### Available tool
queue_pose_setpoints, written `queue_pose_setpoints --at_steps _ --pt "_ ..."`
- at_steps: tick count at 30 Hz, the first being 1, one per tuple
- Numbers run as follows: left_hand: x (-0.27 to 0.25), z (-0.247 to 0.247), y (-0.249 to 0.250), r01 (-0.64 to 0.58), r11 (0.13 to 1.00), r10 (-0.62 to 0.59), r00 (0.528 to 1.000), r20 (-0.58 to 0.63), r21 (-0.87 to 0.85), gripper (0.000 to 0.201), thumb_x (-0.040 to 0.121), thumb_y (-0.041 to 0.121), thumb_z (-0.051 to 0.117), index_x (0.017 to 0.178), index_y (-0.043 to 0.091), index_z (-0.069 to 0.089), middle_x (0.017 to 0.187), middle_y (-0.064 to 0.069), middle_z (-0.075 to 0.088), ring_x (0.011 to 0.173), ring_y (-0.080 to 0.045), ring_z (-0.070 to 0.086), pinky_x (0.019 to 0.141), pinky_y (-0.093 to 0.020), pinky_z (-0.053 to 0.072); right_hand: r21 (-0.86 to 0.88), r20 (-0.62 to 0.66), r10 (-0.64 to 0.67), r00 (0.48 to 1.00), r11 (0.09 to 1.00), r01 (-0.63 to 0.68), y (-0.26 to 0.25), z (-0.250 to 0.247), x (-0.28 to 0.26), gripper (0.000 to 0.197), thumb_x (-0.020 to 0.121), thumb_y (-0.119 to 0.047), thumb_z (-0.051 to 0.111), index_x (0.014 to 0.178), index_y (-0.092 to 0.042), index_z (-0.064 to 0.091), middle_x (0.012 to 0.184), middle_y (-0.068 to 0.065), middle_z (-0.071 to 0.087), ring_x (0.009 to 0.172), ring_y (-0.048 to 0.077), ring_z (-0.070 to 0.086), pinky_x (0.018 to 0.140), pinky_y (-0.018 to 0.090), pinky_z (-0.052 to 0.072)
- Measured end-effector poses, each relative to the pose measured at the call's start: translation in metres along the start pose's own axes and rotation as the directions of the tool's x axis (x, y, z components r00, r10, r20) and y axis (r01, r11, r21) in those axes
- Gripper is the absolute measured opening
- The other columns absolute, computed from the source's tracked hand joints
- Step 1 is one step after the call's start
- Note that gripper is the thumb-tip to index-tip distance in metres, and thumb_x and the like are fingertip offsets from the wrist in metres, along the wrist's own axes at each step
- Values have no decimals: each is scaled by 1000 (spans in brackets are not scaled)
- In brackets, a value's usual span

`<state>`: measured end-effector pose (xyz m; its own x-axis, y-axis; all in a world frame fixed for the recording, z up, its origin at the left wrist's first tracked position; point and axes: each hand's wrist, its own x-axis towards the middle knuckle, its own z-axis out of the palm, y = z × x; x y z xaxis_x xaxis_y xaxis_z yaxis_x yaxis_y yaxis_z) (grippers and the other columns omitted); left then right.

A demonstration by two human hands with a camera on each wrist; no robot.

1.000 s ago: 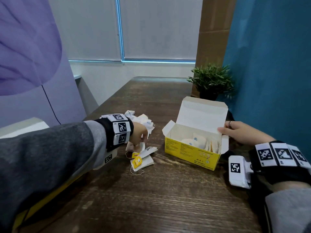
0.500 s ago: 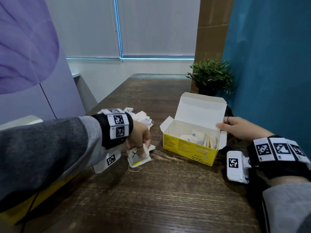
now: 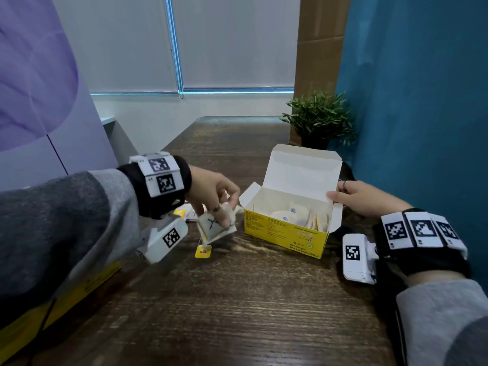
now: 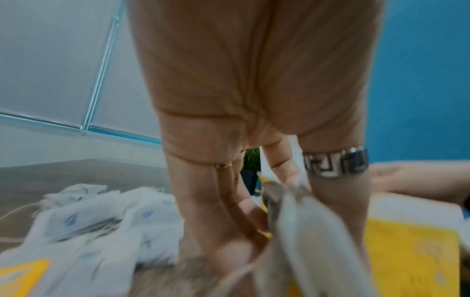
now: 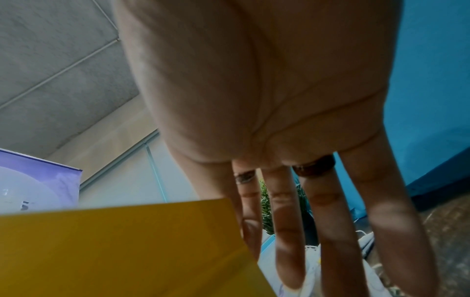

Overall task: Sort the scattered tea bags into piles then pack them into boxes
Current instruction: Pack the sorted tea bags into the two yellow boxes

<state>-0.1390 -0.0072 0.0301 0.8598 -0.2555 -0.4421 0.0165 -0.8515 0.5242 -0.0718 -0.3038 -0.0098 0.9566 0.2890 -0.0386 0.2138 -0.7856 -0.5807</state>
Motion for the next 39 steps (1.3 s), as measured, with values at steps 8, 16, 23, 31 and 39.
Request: queue_pose_setpoints --at_steps 8,16,23,31,39 --pt "27 -1 64 -267 919 212 955 -205 -291 42 77 -3 70 100 31 59 107 -10 56 83 -21 61 58 -31 57 9 -2 -26 1000 1000 26 -4 -1 -3 28 95 -26 47 73 -10 51 95 9 60 84 23 54 78 34 41" --pt "65 36 74 -58 990 38 986 -160 -127 58 71 11 80 119 25 51 103 -3 47 75 -23 58 75 -36 57 -12 -14 -31 999 999 30 -4 1 -3 24 95 -28 47 76 -13 50 100 10 61 85 19 53 77 33 42" --pt "66 21 67 -82 997 77 970 -230 -11 39 80 3 69 112 19 54 98 -5 55 68 -15 60 65 -28 56 -13 15 -23 1000 1000 23 -6 1 -4 30 96 -30 46 99 -2 58 92 4 59 76 18 55 66 28 42" --pt "33 -45 16 -16 993 -53 830 -555 -119 22 92 3 50 105 17 59 87 3 62 63 -12 62 58 -27 56 -37 11 -54 998 998 54 -4 3 3 31 97 -26 45 68 -15 46 77 -5 52 75 16 49 64 26 37" --pt "30 -37 -63 468 880 -417 843 -341 80 38 81 14 72 116 16 58 89 -3 57 70 -14 52 45 -18 44 -50 60 -43 997 998 46 -8 1 16 35 96 -27 46 63 -19 42 69 -5 47 63 10 43 62 27 34"
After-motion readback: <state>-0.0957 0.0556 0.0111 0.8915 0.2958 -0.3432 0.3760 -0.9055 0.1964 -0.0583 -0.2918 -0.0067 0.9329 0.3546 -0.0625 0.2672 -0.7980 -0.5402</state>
